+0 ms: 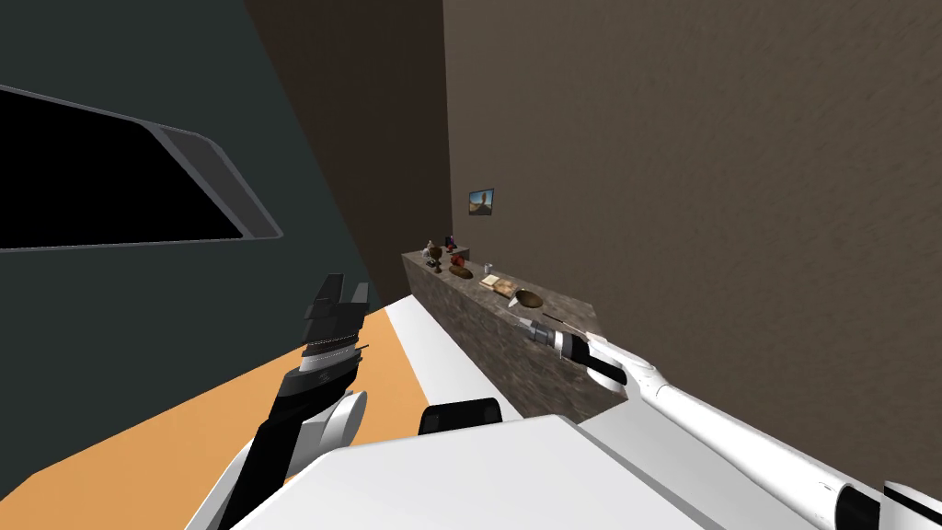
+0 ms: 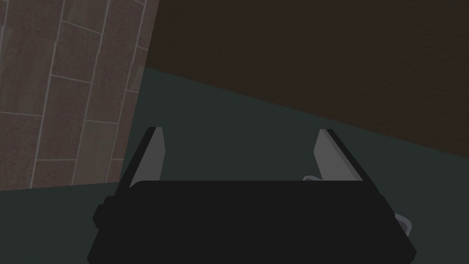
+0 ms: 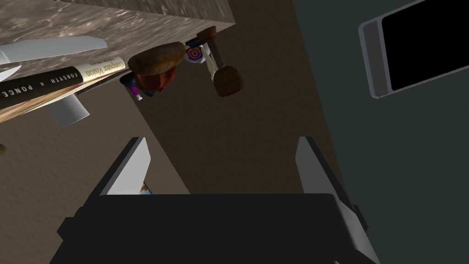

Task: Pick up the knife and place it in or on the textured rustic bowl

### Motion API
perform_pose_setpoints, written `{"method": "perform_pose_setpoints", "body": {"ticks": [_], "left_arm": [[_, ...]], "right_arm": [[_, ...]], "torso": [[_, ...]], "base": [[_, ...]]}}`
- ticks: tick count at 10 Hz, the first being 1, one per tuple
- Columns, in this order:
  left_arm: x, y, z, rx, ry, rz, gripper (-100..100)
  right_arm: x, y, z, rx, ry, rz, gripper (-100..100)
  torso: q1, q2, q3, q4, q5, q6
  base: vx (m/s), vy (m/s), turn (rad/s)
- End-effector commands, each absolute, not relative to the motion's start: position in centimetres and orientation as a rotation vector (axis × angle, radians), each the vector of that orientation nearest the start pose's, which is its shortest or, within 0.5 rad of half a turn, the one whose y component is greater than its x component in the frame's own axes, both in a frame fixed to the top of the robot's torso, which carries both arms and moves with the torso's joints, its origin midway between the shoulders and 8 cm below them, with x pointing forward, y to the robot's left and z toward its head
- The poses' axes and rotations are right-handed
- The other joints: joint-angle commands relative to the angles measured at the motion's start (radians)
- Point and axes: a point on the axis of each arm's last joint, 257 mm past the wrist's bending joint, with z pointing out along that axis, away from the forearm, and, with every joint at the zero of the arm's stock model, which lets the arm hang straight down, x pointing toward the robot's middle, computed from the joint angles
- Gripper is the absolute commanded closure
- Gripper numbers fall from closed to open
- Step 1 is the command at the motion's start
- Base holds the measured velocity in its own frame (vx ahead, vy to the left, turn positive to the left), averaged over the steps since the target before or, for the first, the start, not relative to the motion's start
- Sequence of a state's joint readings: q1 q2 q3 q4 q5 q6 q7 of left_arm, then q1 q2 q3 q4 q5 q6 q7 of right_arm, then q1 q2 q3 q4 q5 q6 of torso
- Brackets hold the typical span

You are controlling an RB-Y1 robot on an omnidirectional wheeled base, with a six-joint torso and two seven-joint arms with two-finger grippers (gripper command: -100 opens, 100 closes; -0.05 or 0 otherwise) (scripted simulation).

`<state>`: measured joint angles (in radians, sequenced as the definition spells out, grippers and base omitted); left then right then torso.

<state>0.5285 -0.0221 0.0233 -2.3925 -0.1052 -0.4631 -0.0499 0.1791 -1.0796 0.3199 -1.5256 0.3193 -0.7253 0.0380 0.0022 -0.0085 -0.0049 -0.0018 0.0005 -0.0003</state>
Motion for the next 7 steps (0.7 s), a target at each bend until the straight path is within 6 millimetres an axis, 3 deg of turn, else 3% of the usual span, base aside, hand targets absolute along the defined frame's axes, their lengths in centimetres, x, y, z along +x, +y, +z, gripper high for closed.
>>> {"method": "perform_pose_setpoints", "body": {"ticks": [1,2,7], "left_arm": [[32.5,27.6,5.8,-0.548,0.630,-1.160,0],[32.5,27.6,5.8,-0.548,0.630,-1.160,0],[32.5,27.6,5.8,-0.548,0.630,-1.160,0]], "right_arm": [[38.7,-31.0,-26.4,-0.427,1.910,0.785,-100],[38.7,-31.1,-26.3,-0.431,1.912,0.780,-100],[38.0,-35.7,-30.1,-0.671,2.060,0.572,-100]], "torso": [[0.000,0.000,0.000,0.000,0.000,0.000],[0.001,-0.002,-0.001,0.000,0.000,0.000],[0.000,0.000,0.000,0.000,0.000,0.000]], "base": [[0.154,0.057,0.012],[0.101,0.038,0.001],[0.110,0.033,0.013]]}}
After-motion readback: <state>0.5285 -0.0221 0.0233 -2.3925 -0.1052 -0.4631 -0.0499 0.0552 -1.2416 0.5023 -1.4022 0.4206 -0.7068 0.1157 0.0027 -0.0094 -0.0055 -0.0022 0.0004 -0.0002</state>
